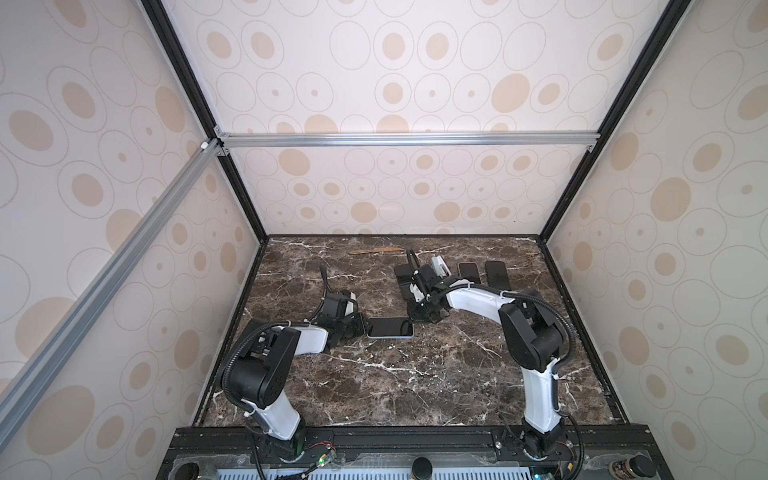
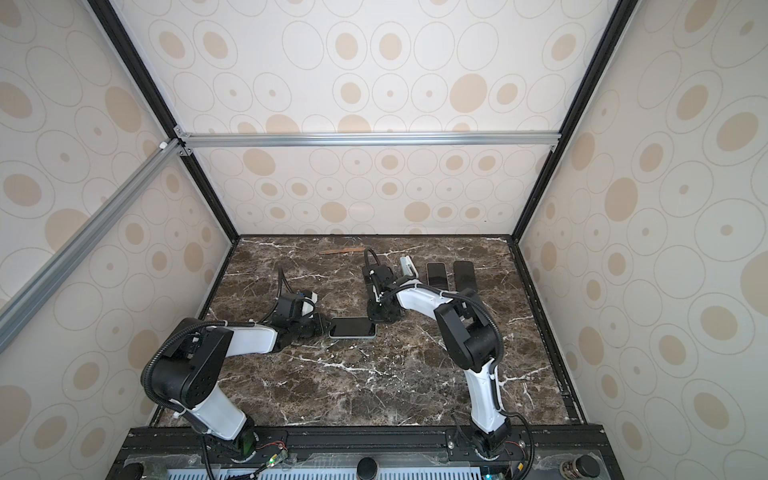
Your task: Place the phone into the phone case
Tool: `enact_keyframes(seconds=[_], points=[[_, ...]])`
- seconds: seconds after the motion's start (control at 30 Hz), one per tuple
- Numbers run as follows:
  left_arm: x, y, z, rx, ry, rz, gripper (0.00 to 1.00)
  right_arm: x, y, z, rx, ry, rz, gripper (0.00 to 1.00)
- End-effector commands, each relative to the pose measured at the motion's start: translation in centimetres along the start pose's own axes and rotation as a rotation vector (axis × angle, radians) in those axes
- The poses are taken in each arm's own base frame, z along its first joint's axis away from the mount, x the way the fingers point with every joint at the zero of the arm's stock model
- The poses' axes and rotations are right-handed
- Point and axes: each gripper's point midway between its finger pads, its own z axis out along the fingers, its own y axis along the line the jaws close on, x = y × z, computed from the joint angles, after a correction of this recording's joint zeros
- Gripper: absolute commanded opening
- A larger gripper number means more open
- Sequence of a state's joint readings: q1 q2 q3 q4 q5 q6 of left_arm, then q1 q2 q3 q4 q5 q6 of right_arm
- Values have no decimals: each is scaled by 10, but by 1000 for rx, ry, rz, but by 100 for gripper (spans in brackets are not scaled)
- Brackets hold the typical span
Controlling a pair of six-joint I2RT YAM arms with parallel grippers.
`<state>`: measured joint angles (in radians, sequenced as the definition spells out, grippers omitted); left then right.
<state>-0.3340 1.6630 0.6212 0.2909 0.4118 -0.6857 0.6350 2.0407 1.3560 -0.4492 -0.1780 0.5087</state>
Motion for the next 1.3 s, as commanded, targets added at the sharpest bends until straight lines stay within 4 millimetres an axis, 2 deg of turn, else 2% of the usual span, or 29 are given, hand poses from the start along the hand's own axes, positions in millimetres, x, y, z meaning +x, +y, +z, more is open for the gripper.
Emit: enact_keyframes(seconds=[0.0,0.1,0.23,0.37,0.63,0.93,1.07,1.27], points=[[46,39,-3,-192,159,-51,26,135,-77,39,336,383,-21,15],[22,29,-10,-183,87,-22,27,119,-59,13,359,323,-110,16],[18,24,-14,-160,64,-25,27,120,-56,8,370,318,-143,16],[29,26,-17,-137,68,-45,27,134,-67,20,416,367,-153,15],[42,30,-22,-123,77,-62,27,171,-100,60,491,479,-123,15],[44,31,-26,-126,70,-57,27,206,-122,71,522,560,-96,15],[49,30,-25,-119,92,-63,27,213,-111,59,470,583,-67,15],[57,28,-17,-106,141,-67,27,192,-87,42,417,553,-73,16]])
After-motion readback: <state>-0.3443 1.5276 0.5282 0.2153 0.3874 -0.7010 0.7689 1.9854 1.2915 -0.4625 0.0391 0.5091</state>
